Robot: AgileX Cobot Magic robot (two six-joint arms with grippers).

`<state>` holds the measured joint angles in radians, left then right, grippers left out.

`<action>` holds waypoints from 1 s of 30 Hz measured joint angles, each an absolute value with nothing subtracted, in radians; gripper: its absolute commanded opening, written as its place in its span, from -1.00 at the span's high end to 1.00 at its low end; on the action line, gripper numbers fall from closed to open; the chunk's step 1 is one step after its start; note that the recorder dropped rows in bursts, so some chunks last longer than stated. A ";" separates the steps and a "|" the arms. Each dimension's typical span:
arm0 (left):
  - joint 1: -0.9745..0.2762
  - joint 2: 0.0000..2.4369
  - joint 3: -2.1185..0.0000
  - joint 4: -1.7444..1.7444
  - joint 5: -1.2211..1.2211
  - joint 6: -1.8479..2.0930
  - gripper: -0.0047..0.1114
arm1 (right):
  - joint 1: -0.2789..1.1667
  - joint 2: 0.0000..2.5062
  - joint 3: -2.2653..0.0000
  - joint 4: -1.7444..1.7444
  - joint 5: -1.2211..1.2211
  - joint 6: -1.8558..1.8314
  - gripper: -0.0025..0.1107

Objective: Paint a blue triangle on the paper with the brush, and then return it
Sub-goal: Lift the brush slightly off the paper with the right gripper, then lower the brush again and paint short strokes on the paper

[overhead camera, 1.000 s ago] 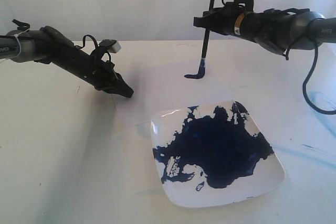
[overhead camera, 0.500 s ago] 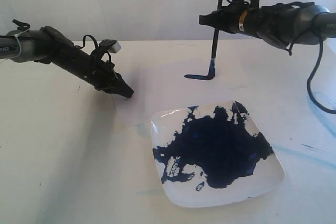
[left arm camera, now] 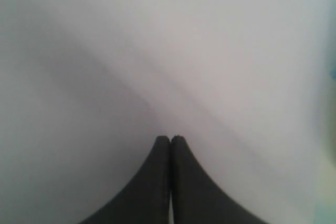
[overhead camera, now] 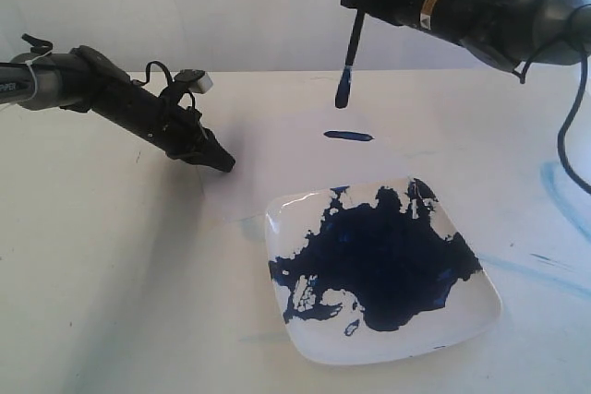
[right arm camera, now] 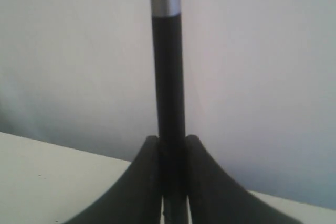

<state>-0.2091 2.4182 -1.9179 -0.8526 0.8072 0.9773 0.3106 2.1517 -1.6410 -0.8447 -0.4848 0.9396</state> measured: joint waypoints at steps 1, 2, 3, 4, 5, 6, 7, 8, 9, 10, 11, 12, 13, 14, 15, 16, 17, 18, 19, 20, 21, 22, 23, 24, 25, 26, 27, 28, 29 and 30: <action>-0.209 2.418 -1.918 -0.853 0.807 0.977 0.92 | 0.312 2.155 -1.641 -0.847 -0.505 0.942 0.96; -0.209 2.418 -1.918 -0.853 0.807 0.977 0.92 | 0.317 2.158 -1.641 -0.849 -0.516 0.942 0.96; -0.209 2.418 -1.918 -0.853 0.807 0.977 0.92 | 0.320 2.162 -1.641 -0.849 -0.527 0.942 0.96; -0.209 2.418 -1.918 -0.853 0.807 0.977 0.92 | 0.324 2.171 -1.641 -0.851 -0.532 0.942 0.96; -0.209 2.418 -1.918 -0.853 0.807 0.977 0.92 | 0.325 2.179 -1.641 -0.851 -0.534 0.942 0.96; -0.209 2.418 -1.918 -0.853 0.807 0.977 0.92 | 0.326 2.188 -1.641 -0.851 -0.537 0.942 0.96; -0.209 2.418 -1.918 -0.853 0.807 0.977 0.92 | 0.328 2.195 -1.641 -0.852 -0.543 0.942 0.96; -0.209 2.418 -1.918 -0.853 0.807 0.977 0.92 | 0.328 2.202 -1.639 -0.852 -0.548 0.942 0.96; -0.209 2.418 -1.918 -0.853 0.807 0.977 0.92 | 0.330 2.210 -1.639 -0.852 -0.561 0.942 0.96; -0.209 2.418 -1.918 -0.853 0.807 0.977 0.92 | 0.330 2.212 -1.635 -0.850 -0.563 0.942 0.96; -0.209 2.418 -1.918 -0.853 0.807 0.977 0.92 | 0.330 2.216 -1.633 -0.850 -0.570 0.942 0.96; -0.209 2.418 -1.918 -0.853 0.809 0.977 0.92 | 0.330 2.218 -1.633 -0.850 -0.570 0.942 0.96; -0.209 2.418 -1.918 -0.853 0.809 0.977 0.92 | 0.330 2.220 -1.633 -0.850 -0.566 0.942 0.96; -0.209 2.418 -1.918 -0.853 0.809 0.977 0.92 | 0.330 2.220 -1.633 -0.850 -0.561 0.942 0.96; -0.209 2.418 -1.918 -0.853 0.811 0.977 0.92 | 0.330 2.225 -1.633 -0.848 -0.557 0.942 0.96; -0.209 2.418 -1.918 -0.853 0.811 0.977 0.92 | 0.330 2.227 -1.633 -0.838 -0.555 0.942 0.96; -0.209 2.418 -1.918 -0.853 0.811 0.977 0.92 | 0.330 2.233 -1.633 -0.809 -0.553 0.942 0.96; -0.209 2.418 -1.918 -0.853 0.811 0.977 0.92 | 0.330 2.236 -1.633 -0.794 -0.555 0.939 0.96; -0.209 2.418 -1.918 -0.853 0.811 0.977 0.92 | 0.330 2.245 -1.633 -0.768 -0.555 0.933 0.96; -0.209 2.418 -1.918 -0.853 0.811 0.977 0.92 | 0.330 2.252 -1.633 -0.761 -0.555 0.931 0.96; -0.209 2.418 -1.918 -0.853 0.811 0.977 0.92 | 0.330 2.257 -1.633 -0.759 -0.555 0.931 0.96; -0.209 2.418 -1.918 -0.853 0.811 0.977 0.92 | 0.330 2.260 -1.635 -0.757 -0.553 0.929 0.96; -0.209 2.418 -1.918 -0.853 0.811 0.977 0.92 | 0.330 2.262 -1.635 -0.757 -0.551 0.927 0.96; -0.209 2.418 -1.918 -0.853 0.811 0.977 0.92 | 0.330 2.262 -1.635 -0.757 -0.545 0.925 0.96; -0.209 2.418 -1.918 -0.853 0.811 0.977 0.92 | 0.330 2.262 -1.635 -0.757 -0.545 0.918 0.96; -0.209 2.418 -1.918 -0.853 0.811 0.977 0.92 | 0.330 2.262 -1.635 -0.757 -0.541 0.912 0.96; -0.209 2.418 -1.918 -0.853 0.811 0.977 0.92 | 0.330 2.262 -1.635 -0.757 -0.541 0.910 0.96; -0.209 2.418 -1.918 -0.853 0.811 0.977 0.92 | 0.330 2.262 -1.635 -0.757 -0.537 0.908 0.96; -0.209 2.418 -1.918 -0.853 0.811 0.977 0.92 | 0.330 2.262 -1.635 -0.757 -0.532 0.906 0.96; -0.209 2.418 -1.918 -0.853 0.811 0.977 0.92 | 0.330 2.262 -1.635 -0.757 -0.529 0.906 0.96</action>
<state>-0.2091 2.4182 -1.9179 -0.8526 0.8109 0.9773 0.3299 2.2619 -1.6350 -0.7573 -0.5286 0.9060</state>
